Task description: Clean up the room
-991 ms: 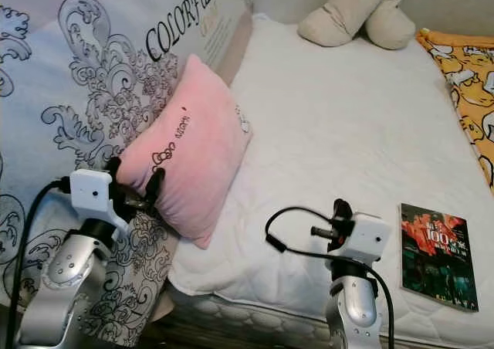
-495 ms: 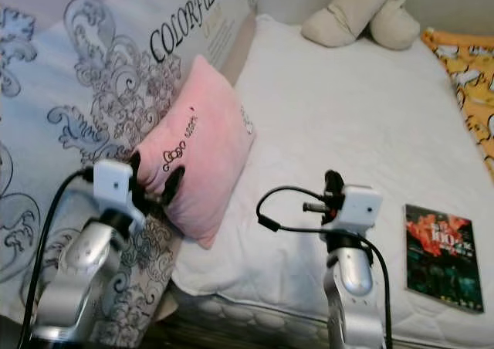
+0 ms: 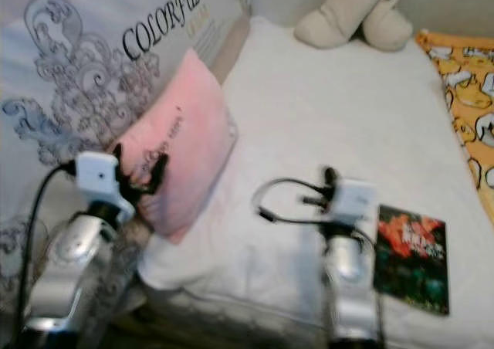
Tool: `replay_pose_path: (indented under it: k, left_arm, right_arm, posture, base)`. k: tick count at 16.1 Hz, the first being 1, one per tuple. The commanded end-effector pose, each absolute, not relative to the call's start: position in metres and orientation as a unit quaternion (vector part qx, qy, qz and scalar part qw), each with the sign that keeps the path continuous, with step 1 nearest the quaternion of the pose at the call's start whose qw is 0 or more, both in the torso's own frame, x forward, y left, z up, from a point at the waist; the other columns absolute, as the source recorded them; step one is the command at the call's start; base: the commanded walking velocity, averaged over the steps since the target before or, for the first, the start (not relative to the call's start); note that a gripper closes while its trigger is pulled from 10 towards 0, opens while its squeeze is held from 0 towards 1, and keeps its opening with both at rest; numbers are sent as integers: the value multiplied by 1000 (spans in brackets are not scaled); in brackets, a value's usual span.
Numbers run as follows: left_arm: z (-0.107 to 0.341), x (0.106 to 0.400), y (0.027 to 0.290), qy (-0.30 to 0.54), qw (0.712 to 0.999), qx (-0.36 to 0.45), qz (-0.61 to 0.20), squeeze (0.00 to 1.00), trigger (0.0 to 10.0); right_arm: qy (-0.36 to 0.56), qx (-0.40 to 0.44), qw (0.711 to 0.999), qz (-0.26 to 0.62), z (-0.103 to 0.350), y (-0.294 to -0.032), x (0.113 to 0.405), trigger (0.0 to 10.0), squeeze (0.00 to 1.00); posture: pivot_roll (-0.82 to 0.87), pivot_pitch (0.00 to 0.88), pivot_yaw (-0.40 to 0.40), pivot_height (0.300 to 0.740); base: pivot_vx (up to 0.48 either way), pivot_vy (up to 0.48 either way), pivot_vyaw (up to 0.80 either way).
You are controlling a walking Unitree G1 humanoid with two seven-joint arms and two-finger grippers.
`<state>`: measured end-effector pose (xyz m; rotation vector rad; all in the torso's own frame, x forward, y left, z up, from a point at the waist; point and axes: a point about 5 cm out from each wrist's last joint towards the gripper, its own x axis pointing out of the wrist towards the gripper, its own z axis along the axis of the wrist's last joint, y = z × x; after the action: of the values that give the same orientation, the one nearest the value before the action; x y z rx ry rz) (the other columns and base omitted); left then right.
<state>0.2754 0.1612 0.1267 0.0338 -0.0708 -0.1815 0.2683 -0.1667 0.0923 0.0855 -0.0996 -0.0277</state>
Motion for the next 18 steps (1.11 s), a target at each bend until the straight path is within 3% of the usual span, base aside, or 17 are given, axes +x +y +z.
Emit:
replay_pose_path:
  k: [1, 3, 4, 7, 12, 14, 18]
  left_arm:
    - [134, 275, 152, -54, 992, 25, -110, 0, 10000]
    - [117, 277, 163, -17, 995, 56, -81, 0, 10000]
    - [116, 284, 179, -11, 996, 78, -28, 0, 10000]
    - [129, 293, 195, -29, 993, 115, 24, 0, 10000]
    - [125, 275, 148, -39, 992, 48, -106, 0, 10000]
    - [117, 271, 144, -28, 993, 1, -111, 0, 10000]
    - [123, 271, 138, -47, 990, -9, -135, 0, 10000]
  right_arm:
    - [-59, 27, 998, -20, 97, -178, 267, 10000, 0]
    - [-45, 20, 999, -20, 91, -183, 266, 10000, 0]
    - [-39, 21, 999, -19, 89, -185, 267, 10000, 0]
    - [-36, 17, 999, 0, 89, -179, 269, 10000, 0]
    - [-35, 19, 999, -6, 89, -184, 263, 10000, 0]
    - [-29, 9, 1000, -2, 89, -185, 264, 10000, 0]
    - [-33, 6, 999, 11, 92, -182, 268, 10000, 0]
  posture:
    - [42, 0, 19, 740]
    - [49, 0, -5, 740]
    - [59, 0, -22, 740]
    - [71, 0, -32, 740]
    - [57, 0, -30, 740]
    - [50, 0, -36, 740]
    - [45, 0, -38, 740]
  base:
    - [0, -446, 0]
    - [0, -223, 0]
    - [0, 0, 0]
    - [0, 0, 0]
    - [0, 0, 0]
    - [0, -229, 0]
    - [0, -441, 0]
